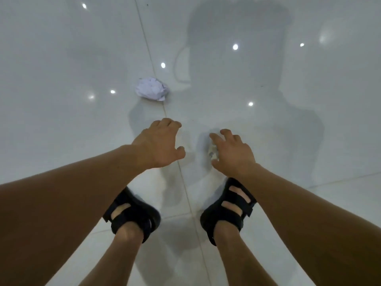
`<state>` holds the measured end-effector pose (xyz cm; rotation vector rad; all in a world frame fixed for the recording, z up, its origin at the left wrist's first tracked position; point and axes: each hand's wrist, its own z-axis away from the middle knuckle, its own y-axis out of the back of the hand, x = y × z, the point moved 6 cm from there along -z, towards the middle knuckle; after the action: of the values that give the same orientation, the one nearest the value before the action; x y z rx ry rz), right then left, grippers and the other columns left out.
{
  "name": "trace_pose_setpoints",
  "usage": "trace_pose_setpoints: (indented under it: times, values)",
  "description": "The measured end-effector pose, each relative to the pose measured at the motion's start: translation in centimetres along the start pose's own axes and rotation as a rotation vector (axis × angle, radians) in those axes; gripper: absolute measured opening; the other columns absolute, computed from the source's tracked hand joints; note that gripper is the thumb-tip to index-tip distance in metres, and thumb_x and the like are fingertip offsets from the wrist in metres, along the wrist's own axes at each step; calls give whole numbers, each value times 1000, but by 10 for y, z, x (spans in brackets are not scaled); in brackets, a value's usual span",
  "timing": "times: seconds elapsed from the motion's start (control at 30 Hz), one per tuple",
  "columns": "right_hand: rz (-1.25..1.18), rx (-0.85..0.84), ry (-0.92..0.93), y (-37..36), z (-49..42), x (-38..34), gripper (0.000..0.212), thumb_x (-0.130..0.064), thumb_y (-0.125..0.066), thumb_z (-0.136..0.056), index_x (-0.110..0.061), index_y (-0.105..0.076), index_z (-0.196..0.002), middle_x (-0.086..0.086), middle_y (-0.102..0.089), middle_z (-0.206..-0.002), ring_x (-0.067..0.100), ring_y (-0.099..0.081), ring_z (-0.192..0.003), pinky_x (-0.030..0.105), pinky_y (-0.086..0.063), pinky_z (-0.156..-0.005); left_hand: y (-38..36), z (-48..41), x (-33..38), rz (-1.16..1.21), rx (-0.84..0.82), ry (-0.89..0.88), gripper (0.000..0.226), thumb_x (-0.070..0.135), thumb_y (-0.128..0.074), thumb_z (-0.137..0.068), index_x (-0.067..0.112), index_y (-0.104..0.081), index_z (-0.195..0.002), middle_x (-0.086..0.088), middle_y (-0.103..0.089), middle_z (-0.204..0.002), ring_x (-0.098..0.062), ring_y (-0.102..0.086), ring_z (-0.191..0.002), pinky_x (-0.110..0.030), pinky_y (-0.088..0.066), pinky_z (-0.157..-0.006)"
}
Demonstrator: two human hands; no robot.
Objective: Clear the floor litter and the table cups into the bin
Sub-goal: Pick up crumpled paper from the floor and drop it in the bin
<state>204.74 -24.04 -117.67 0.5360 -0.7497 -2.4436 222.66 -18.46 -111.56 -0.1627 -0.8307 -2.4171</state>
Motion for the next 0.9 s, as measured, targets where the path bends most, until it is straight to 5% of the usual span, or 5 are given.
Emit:
trace_pose_setpoints:
  times: [0.13,0.43,0.57,0.7,0.9]
  values:
    - [-45,99,18,-28,-9,4,46,-22,-58,-90,-10,-46,-132,14,-42,-129,31,-50,-103,34,-44,-68,-29,-9,-4,43,3,-41,70,45,-54,-88,21,-25,-147,-2,-30,-150,-22,-29,-136,-38,-33,-104]
    - [-667,344,119,43,19,-52,51,-19,-79,-78,-8,-56,-123,6,-54,-116,11,-55,-94,12,-40,-77,1,12,-5,365,56,-74,72,48,-60,-85,26,-29,-146,4,-43,-143,-17,-46,-126,-32,-39,-100]
    - [-754,396,256,89,22,-91,53,-11,-81,-76,-9,-56,-123,5,-57,-115,13,-60,-91,27,-53,-79,29,25,-19,555,80,-79,48,42,-59,-88,26,-46,-132,5,-61,-119,-14,-59,-103,-29,-48,-87]
    - [-681,303,352,101,7,-130,65,-20,-83,-75,-14,-51,-132,1,-52,-126,11,-59,-98,35,-55,-83,38,41,-62,564,134,9,48,42,-55,-92,26,-43,-135,2,-61,-121,-12,-57,-95,-22,-43,-76]
    - [-56,297,329,113,-78,-159,100,-38,-81,-72,-31,-21,-153,5,-18,-158,28,-25,-139,43,-41,-101,24,58,-154,485,258,212,54,37,-57,-90,20,-40,-138,-6,-59,-123,-23,-58,-102,-29,-43,-82]
